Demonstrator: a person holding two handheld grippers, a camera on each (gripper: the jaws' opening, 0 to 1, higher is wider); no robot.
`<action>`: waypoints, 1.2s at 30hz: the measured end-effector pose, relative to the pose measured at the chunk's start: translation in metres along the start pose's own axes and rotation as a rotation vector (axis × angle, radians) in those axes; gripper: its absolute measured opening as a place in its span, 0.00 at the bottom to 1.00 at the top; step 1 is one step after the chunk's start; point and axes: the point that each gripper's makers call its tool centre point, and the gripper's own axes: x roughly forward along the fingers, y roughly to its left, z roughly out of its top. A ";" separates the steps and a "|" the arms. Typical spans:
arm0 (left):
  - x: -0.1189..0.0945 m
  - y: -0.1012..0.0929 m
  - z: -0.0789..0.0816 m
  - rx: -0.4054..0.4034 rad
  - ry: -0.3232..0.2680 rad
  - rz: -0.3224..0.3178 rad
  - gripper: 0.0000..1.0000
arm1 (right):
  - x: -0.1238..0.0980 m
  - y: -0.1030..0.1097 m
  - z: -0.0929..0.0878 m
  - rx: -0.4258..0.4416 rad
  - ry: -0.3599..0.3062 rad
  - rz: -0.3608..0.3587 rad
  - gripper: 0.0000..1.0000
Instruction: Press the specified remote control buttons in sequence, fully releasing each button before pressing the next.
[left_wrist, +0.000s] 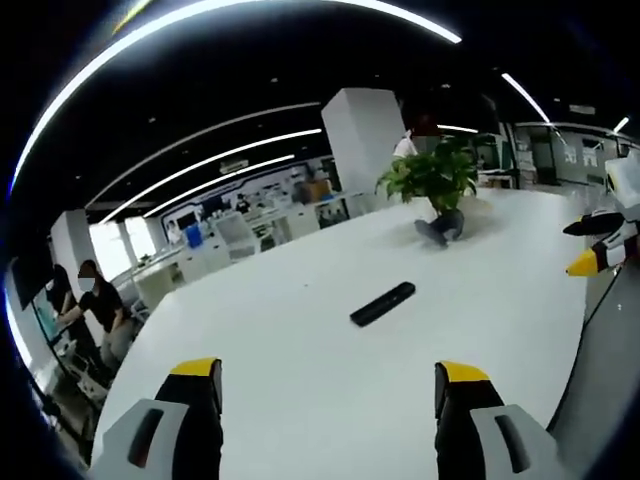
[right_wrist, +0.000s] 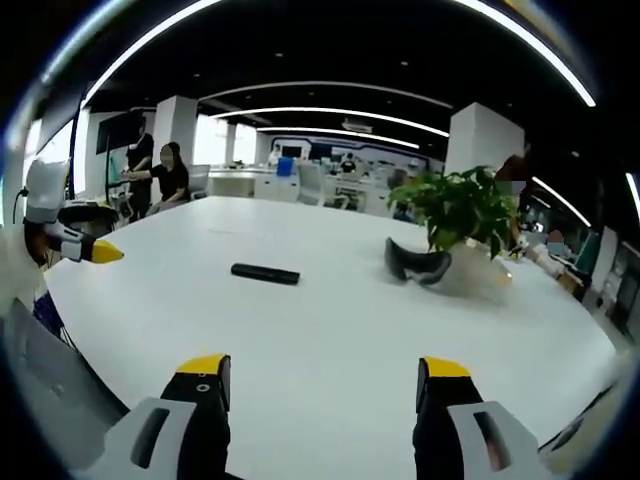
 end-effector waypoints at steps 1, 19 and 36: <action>0.003 0.000 0.000 0.000 0.005 -0.010 0.91 | 0.000 0.000 -0.002 -0.006 0.009 -0.003 0.73; 0.063 -0.010 0.025 0.067 0.020 -0.126 0.90 | 0.001 0.002 -0.013 -0.021 0.079 0.009 0.43; 0.108 -0.018 0.036 0.152 0.071 -0.207 0.87 | 0.001 0.004 -0.027 -0.030 0.169 0.019 0.08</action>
